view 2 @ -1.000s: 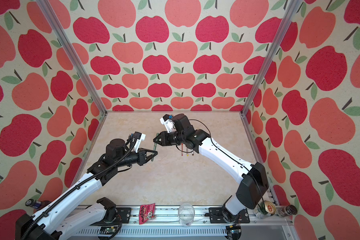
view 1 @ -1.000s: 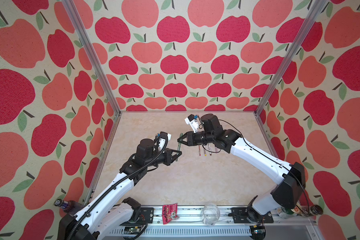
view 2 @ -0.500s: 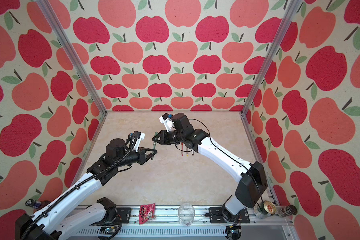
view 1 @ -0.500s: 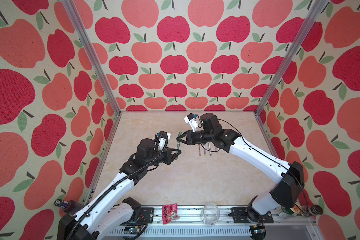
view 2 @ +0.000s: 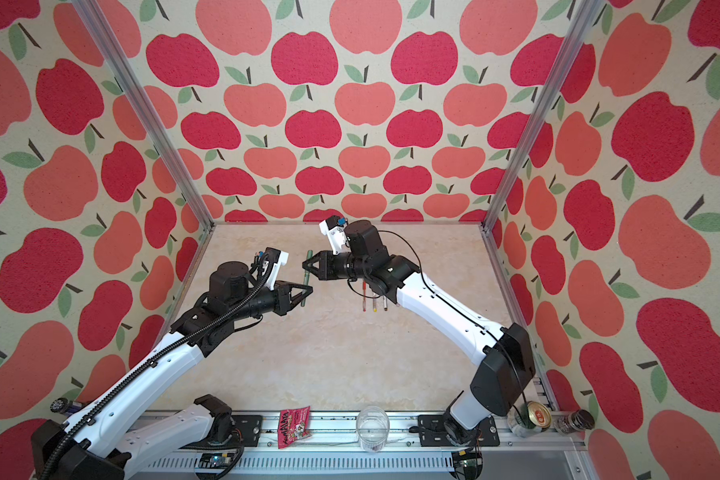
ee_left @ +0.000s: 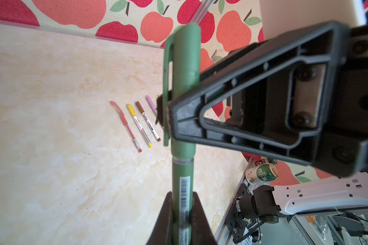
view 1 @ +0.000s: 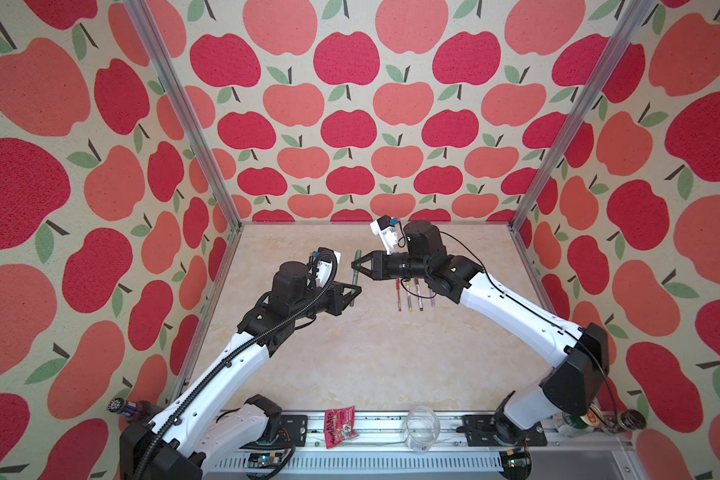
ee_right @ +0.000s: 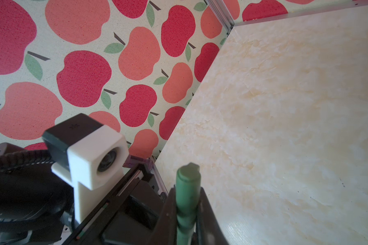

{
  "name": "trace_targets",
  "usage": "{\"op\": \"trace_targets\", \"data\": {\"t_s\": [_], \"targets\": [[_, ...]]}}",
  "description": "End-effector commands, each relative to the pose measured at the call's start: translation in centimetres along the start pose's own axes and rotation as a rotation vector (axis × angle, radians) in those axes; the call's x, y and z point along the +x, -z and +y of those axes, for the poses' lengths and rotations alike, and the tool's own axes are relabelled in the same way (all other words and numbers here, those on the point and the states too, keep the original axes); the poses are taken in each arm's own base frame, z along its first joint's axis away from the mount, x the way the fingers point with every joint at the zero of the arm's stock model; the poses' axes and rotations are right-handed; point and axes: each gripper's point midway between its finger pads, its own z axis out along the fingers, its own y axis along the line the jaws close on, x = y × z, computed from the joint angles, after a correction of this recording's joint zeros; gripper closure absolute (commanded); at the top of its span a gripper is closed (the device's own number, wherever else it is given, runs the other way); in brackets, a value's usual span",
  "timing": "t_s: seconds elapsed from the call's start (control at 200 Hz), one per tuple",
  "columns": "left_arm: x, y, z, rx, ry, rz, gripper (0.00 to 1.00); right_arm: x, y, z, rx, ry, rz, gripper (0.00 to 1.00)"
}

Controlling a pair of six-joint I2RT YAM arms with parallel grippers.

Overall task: Insert the pens into the pen caps
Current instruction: 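Press the green cap down onto the pen with the right gripper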

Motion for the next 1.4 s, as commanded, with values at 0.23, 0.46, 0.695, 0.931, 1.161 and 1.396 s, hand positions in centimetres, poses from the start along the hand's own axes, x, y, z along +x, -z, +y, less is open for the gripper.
{"op": "trace_targets", "data": {"t_s": [0.23,0.46,0.695,0.931,1.161,1.396], "targets": [[-13.2,4.2,-4.2,0.065,-0.215,-0.371,0.94,8.9,-1.9,-2.4,0.049,-0.111,0.280,1.00],[-14.5,3.9,-3.7,0.060,-0.224,-0.389,0.95,10.1,-2.4,-2.8,0.046,-0.140,0.295,1.00],[-15.7,4.0,-2.7,0.040,-0.225,-0.408,0.99,11.5,-2.6,-3.3,0.048,-0.167,0.315,1.00],[-16.8,4.2,-1.6,0.022,-0.219,-0.432,1.00,14.1,-3.6,-3.3,0.051,-0.189,0.361,1.00],[-17.7,4.4,-1.5,0.015,-0.229,-0.449,1.00,15.7,-4.4,-3.0,0.046,-0.201,0.385,1.00],[-17.1,4.2,-1.1,0.021,-0.214,-0.430,1.00,15.3,-4.4,-2.5,0.039,-0.181,0.372,1.00]]}}
